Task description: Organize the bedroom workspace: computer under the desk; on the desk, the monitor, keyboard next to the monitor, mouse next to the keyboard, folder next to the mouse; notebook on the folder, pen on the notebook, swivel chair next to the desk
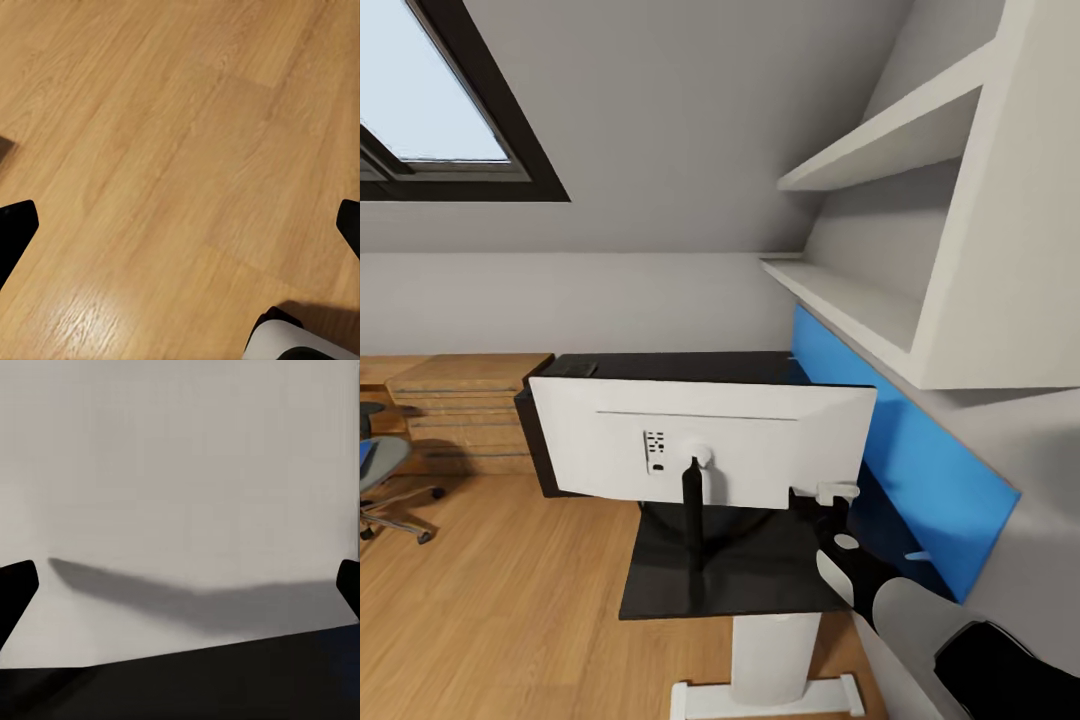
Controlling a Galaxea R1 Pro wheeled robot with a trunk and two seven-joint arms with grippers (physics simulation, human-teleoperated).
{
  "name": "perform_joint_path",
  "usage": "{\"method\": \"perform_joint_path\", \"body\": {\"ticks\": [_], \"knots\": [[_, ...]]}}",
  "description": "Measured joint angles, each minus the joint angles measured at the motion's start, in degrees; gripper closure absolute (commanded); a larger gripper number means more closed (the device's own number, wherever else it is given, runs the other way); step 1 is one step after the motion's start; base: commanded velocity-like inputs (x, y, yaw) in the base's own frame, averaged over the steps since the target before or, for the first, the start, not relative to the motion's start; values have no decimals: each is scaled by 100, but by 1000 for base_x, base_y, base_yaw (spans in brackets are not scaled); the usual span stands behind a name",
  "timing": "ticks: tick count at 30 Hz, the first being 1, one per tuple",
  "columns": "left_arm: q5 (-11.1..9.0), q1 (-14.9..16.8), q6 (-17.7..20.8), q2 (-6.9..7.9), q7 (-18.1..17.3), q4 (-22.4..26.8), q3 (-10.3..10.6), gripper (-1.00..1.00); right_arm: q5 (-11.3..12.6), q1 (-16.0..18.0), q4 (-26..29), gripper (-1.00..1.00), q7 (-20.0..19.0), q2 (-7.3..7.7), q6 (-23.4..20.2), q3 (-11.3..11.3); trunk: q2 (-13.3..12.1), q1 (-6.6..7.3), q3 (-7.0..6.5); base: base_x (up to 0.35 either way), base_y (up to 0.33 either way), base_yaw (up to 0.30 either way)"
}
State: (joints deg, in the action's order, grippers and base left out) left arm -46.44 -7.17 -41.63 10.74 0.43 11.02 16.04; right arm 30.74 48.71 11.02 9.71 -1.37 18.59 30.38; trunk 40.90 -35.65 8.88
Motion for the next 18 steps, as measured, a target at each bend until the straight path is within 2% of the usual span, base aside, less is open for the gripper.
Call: {"method": "perform_joint_path", "body": {"ticks": [4,18], "knots": [[-6,0,-1,5,4,0,-1,-100,2,0,-9,-100,0,-2,58,-1,1,3,0,202,-1,0],[-15,-1,-1,3,5,0,0,-100,-3,0,-14,-100,0,5,67,0,1,3,0,321,0,0]]}}
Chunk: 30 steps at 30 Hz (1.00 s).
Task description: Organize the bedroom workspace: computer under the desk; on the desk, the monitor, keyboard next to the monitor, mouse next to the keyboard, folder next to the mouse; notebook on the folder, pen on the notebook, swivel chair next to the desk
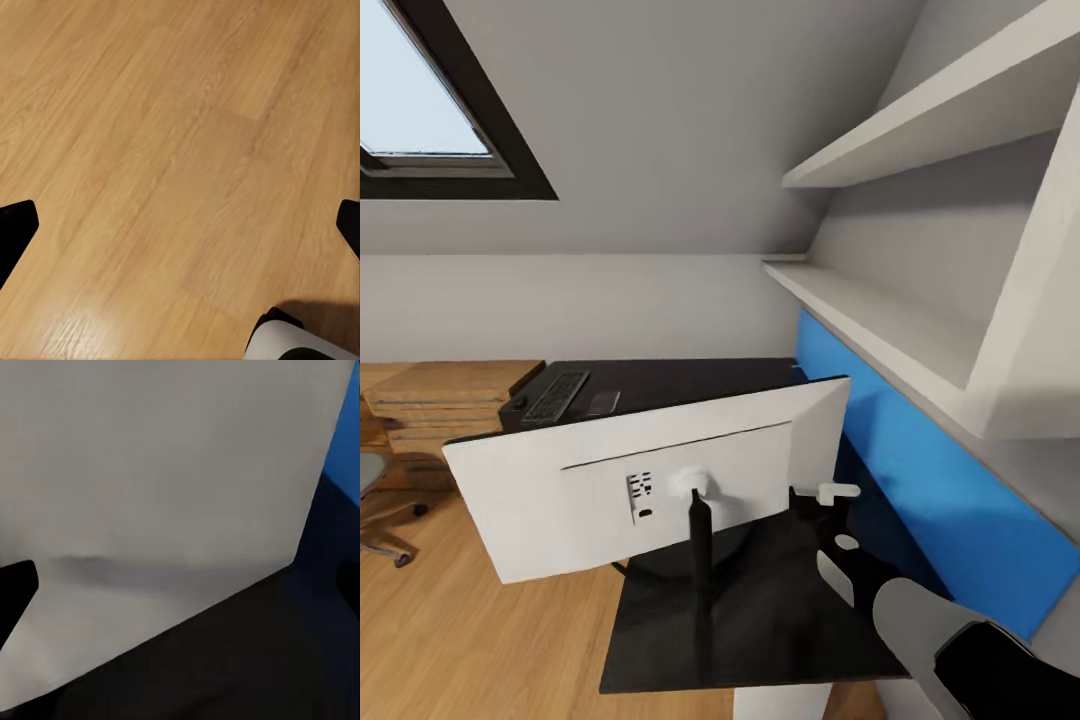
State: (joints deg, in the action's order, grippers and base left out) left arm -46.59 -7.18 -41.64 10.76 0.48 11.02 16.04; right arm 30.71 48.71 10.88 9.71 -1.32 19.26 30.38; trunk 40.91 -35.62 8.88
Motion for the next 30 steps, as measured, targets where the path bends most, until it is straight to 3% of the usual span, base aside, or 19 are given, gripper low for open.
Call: {"method": "perform_joint_path", "body": {"ticks": [8,30], "knots": [[-12,-1,0,0,5,0,0,-100,-2,0,4,-100,0,-7,-3,-2,0,-2,0,245,0,0],[6,1,1,-9,0,0,0,-100,4,0,27,-100,14,-25,-4,-8,-1,-3,15,0,0,27]]}}
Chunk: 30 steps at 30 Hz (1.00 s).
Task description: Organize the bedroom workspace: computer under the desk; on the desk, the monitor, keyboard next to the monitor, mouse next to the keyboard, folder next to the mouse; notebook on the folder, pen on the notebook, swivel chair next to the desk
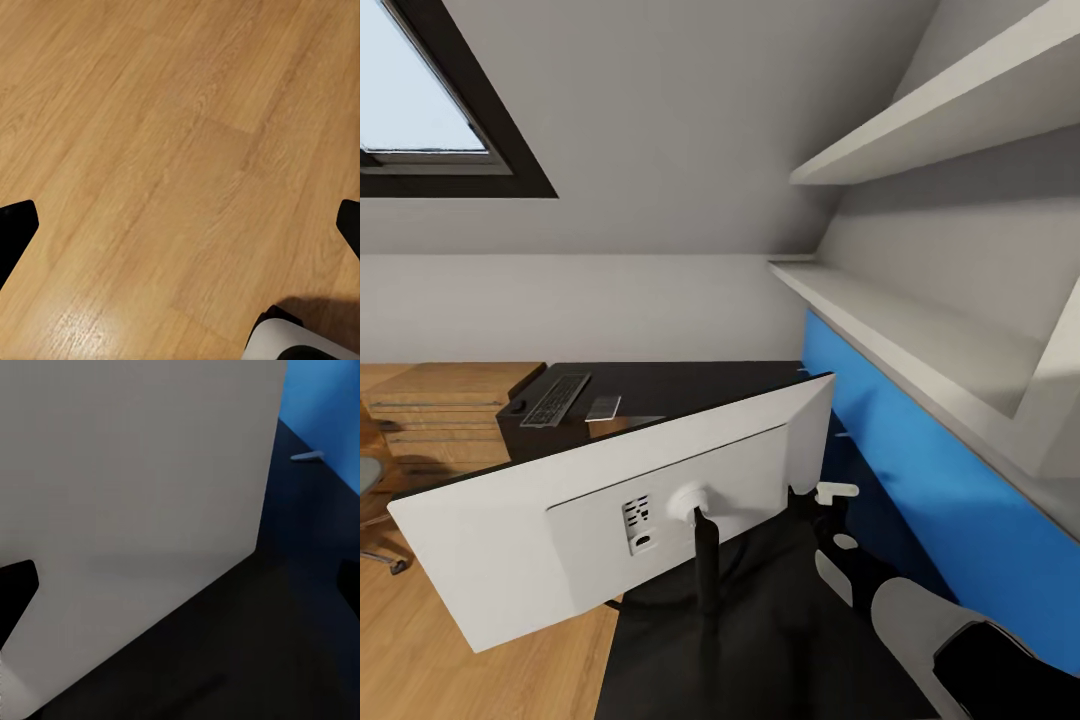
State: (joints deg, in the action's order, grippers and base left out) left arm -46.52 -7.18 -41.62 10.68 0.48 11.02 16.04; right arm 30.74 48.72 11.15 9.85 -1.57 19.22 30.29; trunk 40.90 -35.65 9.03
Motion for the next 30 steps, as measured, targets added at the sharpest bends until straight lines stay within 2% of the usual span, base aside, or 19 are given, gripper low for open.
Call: {"method": "perform_joint_path", "body": {"ticks": [17,22,30], "knots": [[1,0,7,-7,5,0,0,-100,7,0,9,-100,5,-8,30,-5,0,0,0,0,0,8],[9,-2,9,-65,14,0,8,-100,15,1,-19,-100,2,-16,223,-6,0,0,0,0,-122,184],[10,0,10,-88,16,0,16,-100,21,1,-32,-100,1,-30,372,-3,0,0,0,0,-263,254]]}}
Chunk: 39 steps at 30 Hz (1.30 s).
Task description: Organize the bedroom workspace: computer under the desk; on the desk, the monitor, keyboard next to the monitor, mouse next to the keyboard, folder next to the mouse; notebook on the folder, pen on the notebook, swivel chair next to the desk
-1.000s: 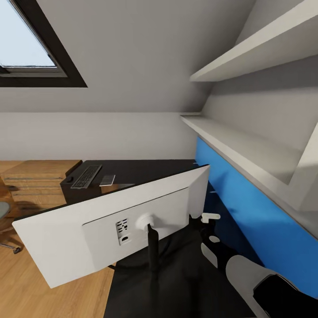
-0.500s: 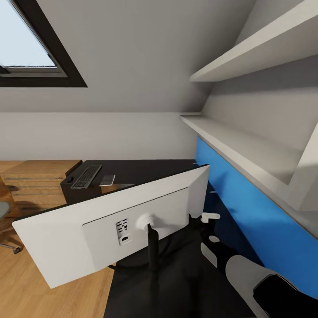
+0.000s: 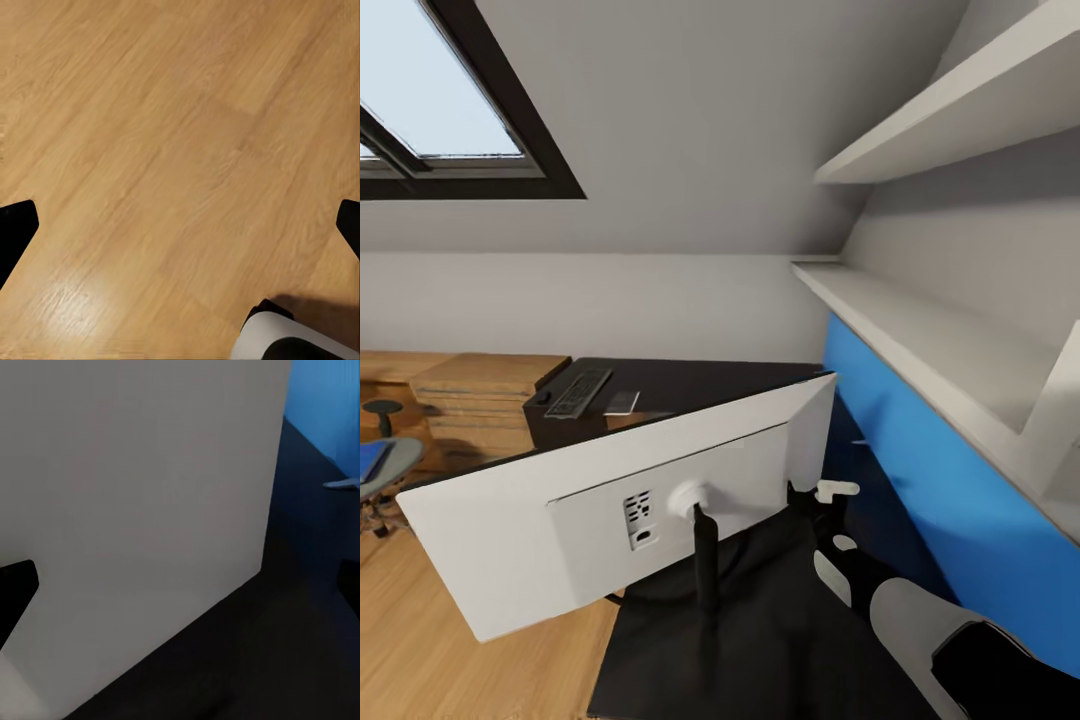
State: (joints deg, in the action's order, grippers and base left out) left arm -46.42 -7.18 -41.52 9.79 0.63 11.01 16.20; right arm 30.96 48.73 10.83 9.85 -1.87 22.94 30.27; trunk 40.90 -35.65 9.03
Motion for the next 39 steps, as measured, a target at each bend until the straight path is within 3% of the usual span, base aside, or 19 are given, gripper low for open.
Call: {"method": "perform_joint_path", "body": {"ticks": [13,39], "knots": [[0,0,-8,-1,0,1,-4,-100,6,-1,1,-100,3,3,16,-13,0,0,12,0,-53,262],[7,-1,-12,-1,0,0,-6,-100,-5,-1,5,-100,-1,12,21,-2,0,0,19,93,0,10]]}}
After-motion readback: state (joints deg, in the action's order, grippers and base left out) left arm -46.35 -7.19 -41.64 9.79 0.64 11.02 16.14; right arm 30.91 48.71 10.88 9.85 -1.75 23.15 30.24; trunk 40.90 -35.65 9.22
